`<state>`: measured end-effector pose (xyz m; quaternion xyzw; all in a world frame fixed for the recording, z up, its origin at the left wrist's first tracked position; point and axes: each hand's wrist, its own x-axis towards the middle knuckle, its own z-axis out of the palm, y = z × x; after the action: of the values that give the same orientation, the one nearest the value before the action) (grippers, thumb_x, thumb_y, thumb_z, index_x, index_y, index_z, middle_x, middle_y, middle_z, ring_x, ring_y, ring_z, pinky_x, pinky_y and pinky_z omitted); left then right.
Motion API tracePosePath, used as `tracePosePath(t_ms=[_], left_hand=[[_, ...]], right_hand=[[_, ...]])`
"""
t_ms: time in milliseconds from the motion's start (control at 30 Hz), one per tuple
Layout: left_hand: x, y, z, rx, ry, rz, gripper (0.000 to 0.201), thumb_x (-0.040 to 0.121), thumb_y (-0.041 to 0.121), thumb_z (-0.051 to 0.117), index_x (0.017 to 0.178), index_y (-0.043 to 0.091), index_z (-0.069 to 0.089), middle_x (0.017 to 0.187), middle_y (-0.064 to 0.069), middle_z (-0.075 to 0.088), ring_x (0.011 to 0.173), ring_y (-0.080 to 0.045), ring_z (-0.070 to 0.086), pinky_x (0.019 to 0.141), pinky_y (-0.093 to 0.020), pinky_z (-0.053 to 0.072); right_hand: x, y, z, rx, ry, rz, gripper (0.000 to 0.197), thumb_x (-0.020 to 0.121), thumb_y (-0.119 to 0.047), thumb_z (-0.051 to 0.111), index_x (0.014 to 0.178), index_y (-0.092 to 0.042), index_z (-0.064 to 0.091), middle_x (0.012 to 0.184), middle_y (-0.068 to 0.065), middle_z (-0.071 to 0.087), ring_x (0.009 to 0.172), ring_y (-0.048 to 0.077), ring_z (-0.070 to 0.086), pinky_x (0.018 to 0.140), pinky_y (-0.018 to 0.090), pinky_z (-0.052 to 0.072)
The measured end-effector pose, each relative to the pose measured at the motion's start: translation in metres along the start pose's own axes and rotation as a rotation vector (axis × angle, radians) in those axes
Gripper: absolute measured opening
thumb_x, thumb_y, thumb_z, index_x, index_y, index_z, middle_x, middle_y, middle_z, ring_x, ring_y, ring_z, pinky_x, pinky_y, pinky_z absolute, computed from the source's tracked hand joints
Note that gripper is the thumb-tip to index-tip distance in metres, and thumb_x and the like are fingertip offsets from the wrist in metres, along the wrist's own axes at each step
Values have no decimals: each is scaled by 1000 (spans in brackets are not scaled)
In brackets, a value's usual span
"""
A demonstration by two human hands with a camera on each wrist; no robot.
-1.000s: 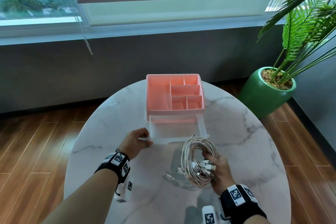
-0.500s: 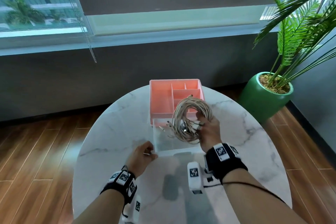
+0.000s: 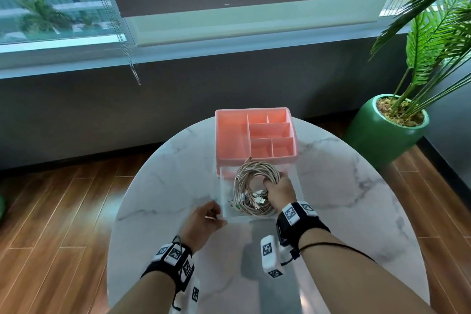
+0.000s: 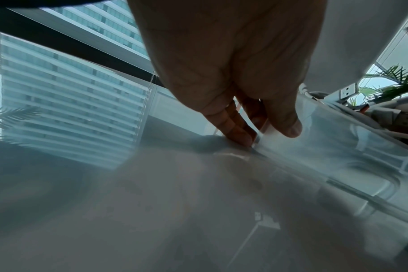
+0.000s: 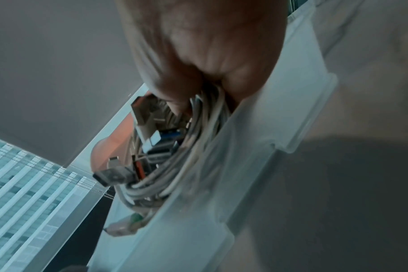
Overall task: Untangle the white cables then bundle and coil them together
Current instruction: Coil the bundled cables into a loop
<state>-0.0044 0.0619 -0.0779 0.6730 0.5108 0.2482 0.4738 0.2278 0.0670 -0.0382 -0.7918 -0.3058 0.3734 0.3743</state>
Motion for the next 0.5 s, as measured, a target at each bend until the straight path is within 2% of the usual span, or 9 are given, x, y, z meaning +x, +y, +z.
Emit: tracePosePath(t_ms=[67, 167, 300, 367, 500], left_hand=[[1, -3, 0, -1, -3, -12, 35, 77, 0, 81, 71, 18, 52, 62, 7, 54, 54, -1, 48, 57, -11, 38], [3, -9, 1, 2, -12, -35, 34, 75, 7, 84, 72, 22, 54, 61, 16, 58, 55, -1, 50, 60, -17, 42], [2, -10, -2, -32, -24, -54, 26, 69, 24, 81, 71, 31, 57, 65, 11, 59, 60, -8, 54, 66, -29, 48], [2, -8, -3, -23, -29, -48, 27, 70, 20, 81, 70, 32, 57, 66, 10, 59, 61, -8, 53, 66, -29, 48], [2, -8, -2, -3, -16, -38, 36, 75, 7, 83, 70, 30, 56, 64, 13, 59, 58, -2, 53, 63, -20, 46]], right_hand=[[6, 1, 1, -110, -21, 59, 22, 93, -15, 56, 114, -7, 59, 111, 16, 67, 91, 32, 61, 78, 30, 44], [13, 1, 1, -289, -53, 121, 30, 94, -13, 52, 122, -2, 55, 122, 20, 63, 109, 38, 61, 85, 34, 45], [21, -2, 1, -441, -78, 117, 30, 95, -13, 55, 122, 1, 52, 122, 23, 63, 110, 39, 62, 89, 39, 50], [23, -5, 1, -499, -49, 102, 30, 97, -14, 53, 123, 1, 51, 123, 23, 61, 111, 40, 61, 88, 40, 49], [25, -6, 2, -564, 3, 29, 35, 102, -11, 42, 134, 2, 44, 137, 21, 48, 119, 40, 55, 98, 44, 45]])
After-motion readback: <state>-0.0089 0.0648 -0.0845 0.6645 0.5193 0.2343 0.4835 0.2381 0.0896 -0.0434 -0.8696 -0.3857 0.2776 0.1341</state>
